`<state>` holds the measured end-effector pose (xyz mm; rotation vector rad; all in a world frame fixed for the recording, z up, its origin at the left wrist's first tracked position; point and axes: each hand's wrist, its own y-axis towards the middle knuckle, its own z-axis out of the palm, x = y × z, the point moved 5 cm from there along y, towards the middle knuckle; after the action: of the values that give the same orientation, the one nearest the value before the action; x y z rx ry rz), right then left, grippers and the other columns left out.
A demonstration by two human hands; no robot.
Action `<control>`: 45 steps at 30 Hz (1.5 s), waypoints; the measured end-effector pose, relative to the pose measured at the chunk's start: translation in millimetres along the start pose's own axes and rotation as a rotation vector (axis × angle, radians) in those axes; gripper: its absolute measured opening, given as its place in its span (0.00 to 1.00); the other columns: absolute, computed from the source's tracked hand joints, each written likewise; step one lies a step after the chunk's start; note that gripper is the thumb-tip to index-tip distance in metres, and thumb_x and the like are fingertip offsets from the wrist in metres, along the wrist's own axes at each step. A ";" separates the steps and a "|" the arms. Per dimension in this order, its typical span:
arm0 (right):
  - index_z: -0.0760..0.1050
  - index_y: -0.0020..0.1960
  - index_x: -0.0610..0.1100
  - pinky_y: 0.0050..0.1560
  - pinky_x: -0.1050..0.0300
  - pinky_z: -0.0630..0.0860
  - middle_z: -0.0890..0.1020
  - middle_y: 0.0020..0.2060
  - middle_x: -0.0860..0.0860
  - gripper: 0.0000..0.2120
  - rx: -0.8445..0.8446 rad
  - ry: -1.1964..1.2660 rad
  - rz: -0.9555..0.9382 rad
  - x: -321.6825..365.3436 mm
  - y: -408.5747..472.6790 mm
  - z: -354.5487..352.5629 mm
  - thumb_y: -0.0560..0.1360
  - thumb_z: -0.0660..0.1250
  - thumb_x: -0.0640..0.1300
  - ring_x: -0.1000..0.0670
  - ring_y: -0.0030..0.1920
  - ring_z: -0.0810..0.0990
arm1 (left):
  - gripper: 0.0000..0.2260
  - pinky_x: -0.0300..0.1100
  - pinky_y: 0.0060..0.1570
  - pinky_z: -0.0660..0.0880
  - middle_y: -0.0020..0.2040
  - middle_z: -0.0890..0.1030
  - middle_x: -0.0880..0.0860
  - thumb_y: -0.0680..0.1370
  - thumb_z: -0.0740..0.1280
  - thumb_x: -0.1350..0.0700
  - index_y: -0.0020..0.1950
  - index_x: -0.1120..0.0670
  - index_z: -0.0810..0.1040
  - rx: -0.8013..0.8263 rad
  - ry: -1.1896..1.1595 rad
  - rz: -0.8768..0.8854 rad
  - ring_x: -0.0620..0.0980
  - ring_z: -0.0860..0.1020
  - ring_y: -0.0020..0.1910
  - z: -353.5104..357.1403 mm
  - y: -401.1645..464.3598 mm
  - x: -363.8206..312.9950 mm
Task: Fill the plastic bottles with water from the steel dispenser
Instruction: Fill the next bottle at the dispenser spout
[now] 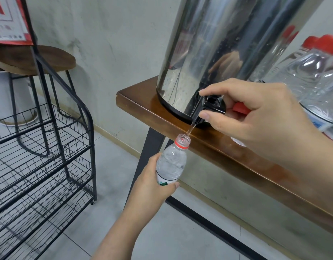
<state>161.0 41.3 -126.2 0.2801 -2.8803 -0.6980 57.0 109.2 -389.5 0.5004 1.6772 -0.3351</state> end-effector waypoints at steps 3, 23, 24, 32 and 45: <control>0.80 0.58 0.56 0.37 0.73 0.63 0.73 0.33 0.63 0.12 -0.002 -0.001 0.000 0.3 -0.1 0.0 0.77 0.69 0.58 0.58 0.35 0.73 | 0.32 0.30 0.53 0.75 0.59 0.78 0.31 0.72 0.79 0.52 0.67 0.30 0.67 0.003 0.003 -0.001 0.34 0.77 0.59 0.2 0.1 0.6; 0.79 0.58 0.55 0.38 0.73 0.63 0.73 0.34 0.66 0.12 0.006 -0.022 -0.009 0.5 0.2 -0.3 0.77 0.68 0.58 0.59 0.36 0.75 | 0.33 0.33 0.55 0.77 0.60 0.78 0.34 0.72 0.79 0.51 0.68 0.32 0.66 0.009 0.022 -0.018 0.38 0.78 0.60 2.4 0.7 2.4; 0.80 0.58 0.55 0.38 0.74 0.63 0.73 0.34 0.66 0.12 0.003 -0.023 -0.011 0.3 0.3 -0.2 0.77 0.68 0.58 0.59 0.36 0.75 | 0.33 0.34 0.55 0.77 0.60 0.78 0.34 0.72 0.79 0.51 0.68 0.32 0.66 0.009 0.019 -0.017 0.38 0.78 0.60 2.4 0.6 2.5; 0.80 0.57 0.54 0.39 0.75 0.63 0.73 0.35 0.68 0.11 -0.011 -0.020 -0.028 1.1 0.2 0.2 0.78 0.69 0.56 0.61 0.35 0.73 | 0.32 0.35 0.56 0.77 0.58 0.79 0.33 0.72 0.79 0.53 0.67 0.31 0.67 0.003 -0.002 -0.013 0.36 0.78 0.59 1.9 -0.1 3.0; 0.79 0.58 0.52 0.40 0.72 0.65 0.71 0.33 0.64 0.11 -0.030 -0.050 -0.054 2.7 0.8 0.2 0.79 0.67 0.56 0.60 0.37 0.73 | 0.31 0.33 0.55 0.76 0.58 0.78 0.31 0.72 0.79 0.53 0.64 0.28 0.66 -0.003 -0.003 -0.016 0.33 0.78 0.58 1.0 -1.2 0.7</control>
<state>158.2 41.5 -125.7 0.3417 -2.9164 -0.7679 57.2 107.8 -390.4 0.4844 1.6796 -0.3443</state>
